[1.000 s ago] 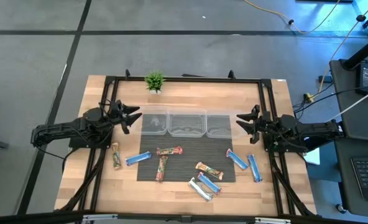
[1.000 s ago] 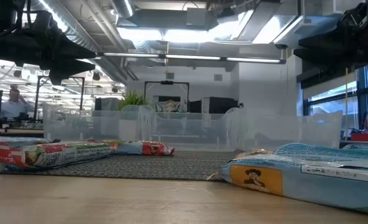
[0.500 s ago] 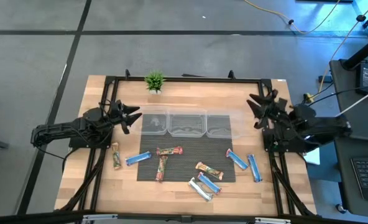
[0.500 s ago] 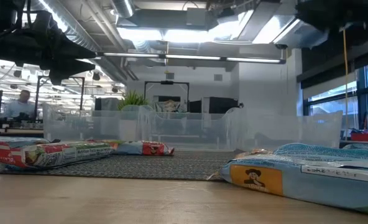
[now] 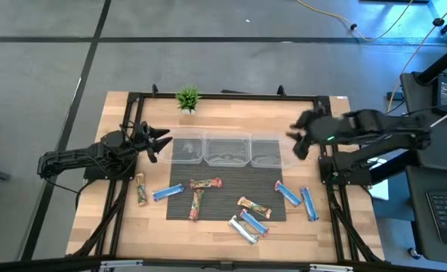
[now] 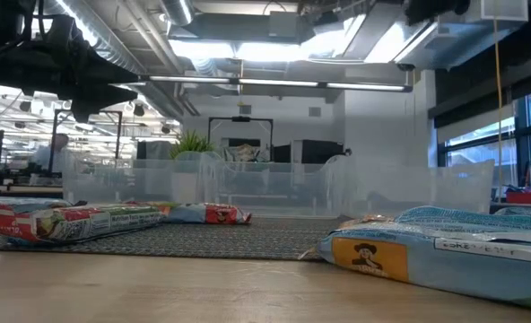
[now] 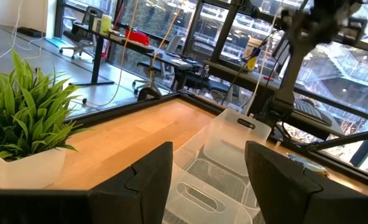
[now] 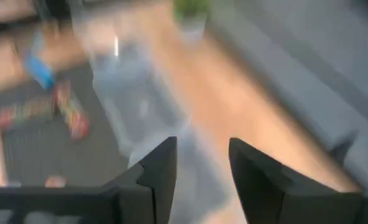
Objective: Pick and place Granola Bars by type
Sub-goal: Put the blue granola bar into the right transparent bin
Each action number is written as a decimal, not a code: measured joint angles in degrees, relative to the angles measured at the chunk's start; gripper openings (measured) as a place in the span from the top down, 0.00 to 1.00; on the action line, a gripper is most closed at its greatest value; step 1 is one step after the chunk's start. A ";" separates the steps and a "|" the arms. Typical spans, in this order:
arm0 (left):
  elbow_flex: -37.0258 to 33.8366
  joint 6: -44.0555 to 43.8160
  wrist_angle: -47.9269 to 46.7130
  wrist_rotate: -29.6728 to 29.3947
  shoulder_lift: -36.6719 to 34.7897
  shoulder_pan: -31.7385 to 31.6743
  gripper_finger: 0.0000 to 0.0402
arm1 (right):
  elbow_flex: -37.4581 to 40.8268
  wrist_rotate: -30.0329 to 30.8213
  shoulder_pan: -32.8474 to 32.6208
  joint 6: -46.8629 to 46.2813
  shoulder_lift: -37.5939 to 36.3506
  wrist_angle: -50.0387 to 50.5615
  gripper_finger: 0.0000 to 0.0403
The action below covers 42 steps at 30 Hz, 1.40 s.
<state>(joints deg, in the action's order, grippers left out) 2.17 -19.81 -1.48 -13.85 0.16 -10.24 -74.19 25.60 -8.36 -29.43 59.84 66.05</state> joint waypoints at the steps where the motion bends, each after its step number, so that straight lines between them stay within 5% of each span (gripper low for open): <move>1: 0.00 0.00 0.00 0.02 0.00 0.00 0.52 | -0.92 -2.60 -0.65 -3.02 2.50 3.16 0.63; 9: 0.00 0.00 0.00 0.02 0.00 0.00 0.52 | 3.57 -17.80 -8.54 -19.46 15.88 7.61 0.63; 22: 0.00 0.01 0.00 0.00 -0.01 0.00 0.52 | 13.71 -23.16 -14.83 -38.84 27.39 4.27 0.63; 33: 0.00 0.02 0.00 0.00 0.00 -0.01 0.52 | 14.31 -24.37 -15.21 -37.92 29.62 2.27 0.62; 42: 0.00 0.00 0.00 0.00 -0.01 0.00 0.52 | 14.31 -24.32 -15.59 -36.47 29.47 1.23 0.39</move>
<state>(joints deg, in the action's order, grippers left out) 2.17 -19.81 -1.48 -13.85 0.15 -10.24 -59.88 1.28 -23.95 -65.91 89.32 67.27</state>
